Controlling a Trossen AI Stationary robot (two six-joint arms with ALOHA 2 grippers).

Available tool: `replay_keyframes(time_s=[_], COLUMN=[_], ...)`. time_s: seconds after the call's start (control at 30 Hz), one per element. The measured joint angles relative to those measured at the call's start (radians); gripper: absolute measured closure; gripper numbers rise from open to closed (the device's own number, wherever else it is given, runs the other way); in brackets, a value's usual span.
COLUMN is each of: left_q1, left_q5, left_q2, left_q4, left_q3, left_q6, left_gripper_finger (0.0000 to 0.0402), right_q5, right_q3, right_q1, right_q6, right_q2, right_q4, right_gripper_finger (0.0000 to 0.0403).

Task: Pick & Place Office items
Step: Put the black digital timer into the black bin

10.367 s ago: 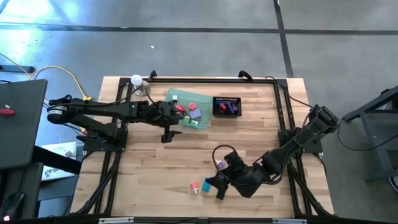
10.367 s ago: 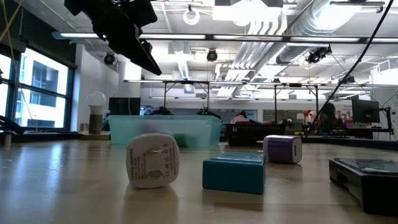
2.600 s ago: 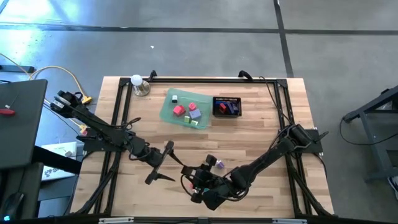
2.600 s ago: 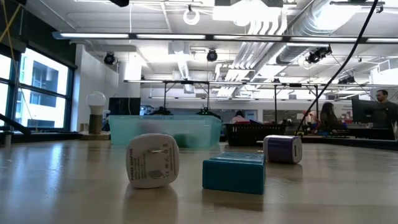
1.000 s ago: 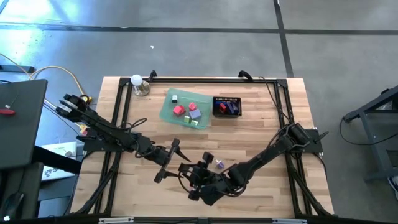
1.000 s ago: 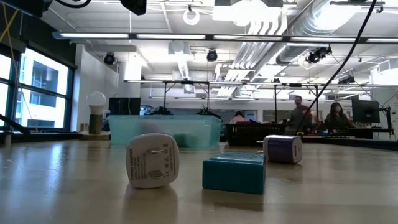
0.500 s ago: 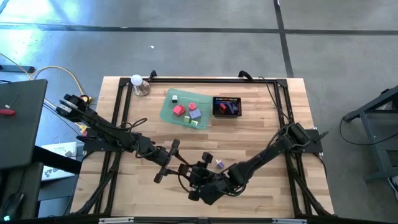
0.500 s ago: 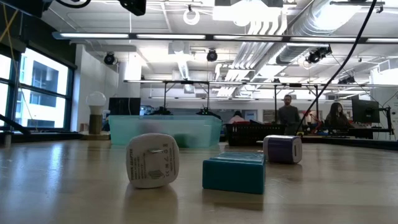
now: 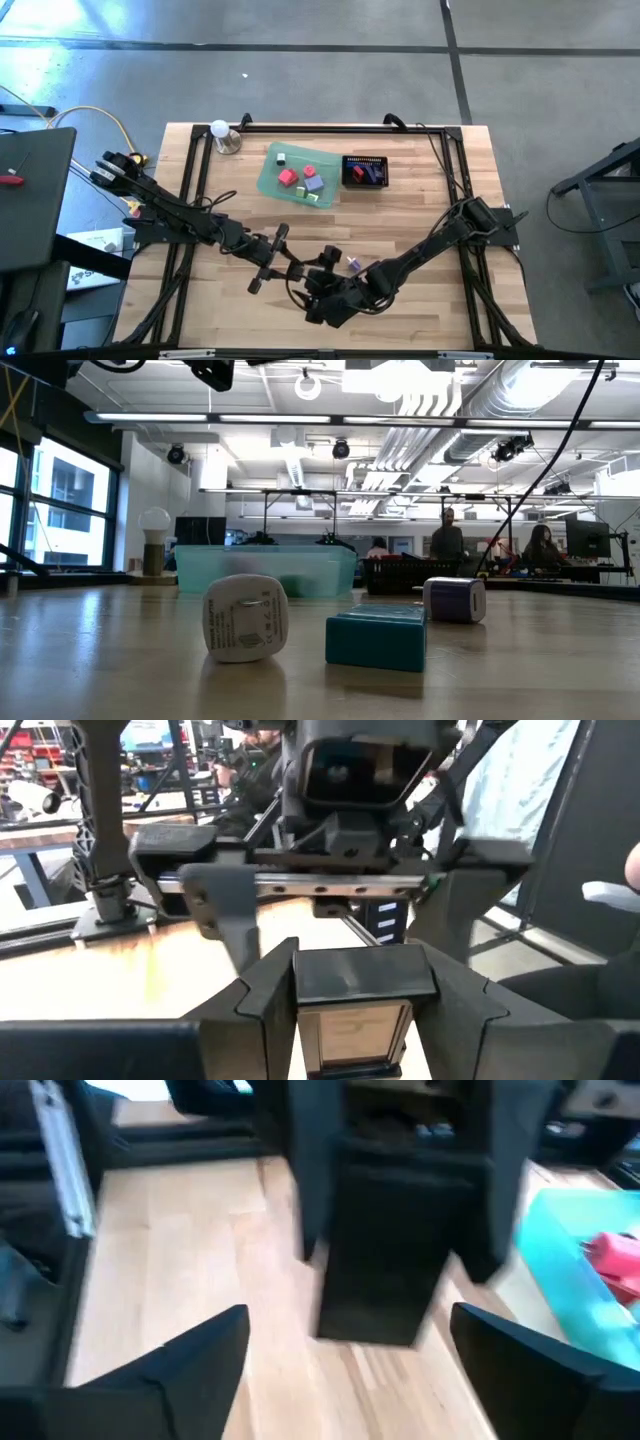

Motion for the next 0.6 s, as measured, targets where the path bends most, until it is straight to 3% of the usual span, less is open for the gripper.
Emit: replay_keyframes(time_s=[0.17, 0.43, 0.6], left_q1=[0.0, 0.032, 0.095], left_q5=[0.003, 0.007, 0.056], left_q2=[0.0, -0.001, -0.001], left_q4=[-0.02, -0.071, -0.319], left_q3=[0.0, 0.018, 0.124], left_q6=[-0.099, -0.143, -0.13], left_gripper_finger=[0.0254, 0.0254, 0.0254], right_q5=[0.083, 0.267, 0.319], right_q3=[0.0, 0.0, 0.0], right_q1=[0.023, 0.109, 0.167], right_q6=[0.09, 0.289, 0.483], right_q2=[-0.012, -0.06, -0.076], right_q4=[-0.112, -0.293, -0.452], right_gripper_finger=[0.0047, 0.0043, 0.0044])
